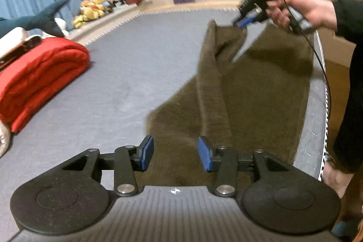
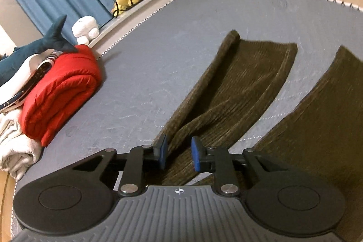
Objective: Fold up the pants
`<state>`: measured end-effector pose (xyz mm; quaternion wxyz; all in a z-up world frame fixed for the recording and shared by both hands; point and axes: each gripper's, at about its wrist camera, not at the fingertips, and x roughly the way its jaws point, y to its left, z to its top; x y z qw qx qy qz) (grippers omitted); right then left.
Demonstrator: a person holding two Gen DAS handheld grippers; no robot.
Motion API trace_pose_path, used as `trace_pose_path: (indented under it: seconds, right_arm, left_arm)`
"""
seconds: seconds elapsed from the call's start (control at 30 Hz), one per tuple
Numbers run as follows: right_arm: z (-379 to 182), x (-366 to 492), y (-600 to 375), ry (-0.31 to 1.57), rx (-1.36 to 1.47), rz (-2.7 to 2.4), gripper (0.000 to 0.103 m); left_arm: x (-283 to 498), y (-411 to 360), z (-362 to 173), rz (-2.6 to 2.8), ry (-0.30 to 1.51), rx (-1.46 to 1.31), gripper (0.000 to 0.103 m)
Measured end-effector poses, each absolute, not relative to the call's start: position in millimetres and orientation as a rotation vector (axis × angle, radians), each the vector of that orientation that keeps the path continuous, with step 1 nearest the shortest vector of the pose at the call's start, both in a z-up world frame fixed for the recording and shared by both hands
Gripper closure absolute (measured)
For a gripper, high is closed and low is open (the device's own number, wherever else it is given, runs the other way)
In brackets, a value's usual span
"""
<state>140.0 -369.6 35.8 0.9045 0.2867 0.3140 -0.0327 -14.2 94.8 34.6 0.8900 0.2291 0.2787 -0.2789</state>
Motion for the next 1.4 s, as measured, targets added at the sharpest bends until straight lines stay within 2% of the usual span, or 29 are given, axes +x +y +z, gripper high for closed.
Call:
trace_pose_path:
  seconds: [0.27, 0.37, 0.67, 0.83, 1.0, 1.03, 1.07, 1.17, 1.3, 1.33, 1.4]
  right_arm:
    - [26, 179, -381, 0.632, 0.651, -0.002, 0.081]
    - [16, 195, -391, 0.647, 0.704, 0.006, 0.078]
    - [-24, 236, -409, 0.689, 0.835, -0.077, 0.074]
    - [-31, 254, -402, 0.675, 0.844, -0.065, 0.069]
    - [-37, 267, -396, 0.684, 0.831, -0.076, 0.069]
    - [-36, 268, -396, 0.682, 0.825, -0.081, 0.075]
    - [-36, 268, -395, 0.678, 0.817, -0.083, 0.085]
    - [-29, 265, -396, 0.666, 0.804, -0.077, 0.096]
    - [-9, 248, -404, 0.632, 0.788, -0.059, 0.097]
    - [-3, 242, -406, 0.626, 0.779, -0.053, 0.098]
    - [11, 228, -412, 0.615, 0.753, -0.041, 0.098]
  left_arm:
    - [2, 4, -9, -0.571, 0.653, 0.497, 0.06]
    - [5, -8, -18, -0.562, 0.657, 0.517, 0.06]
    - [26, -16, -26, -0.592, 0.683, 0.506, 0.06]
    - [32, -12, -31, -0.598, 0.701, 0.504, 0.06]
    - [37, -13, -37, -0.618, 0.708, 0.504, 0.06]
    - [37, -14, -37, -0.627, 0.705, 0.503, 0.06]
    - [38, -16, -38, -0.633, 0.7, 0.502, 0.06]
    - [41, -22, -42, -0.627, 0.685, 0.529, 0.06]
    - [44, -29, -52, -0.598, 0.679, 0.585, 0.06]
    - [44, -30, -54, -0.584, 0.675, 0.6, 0.066]
    - [43, -32, -57, -0.568, 0.663, 0.629, 0.085]
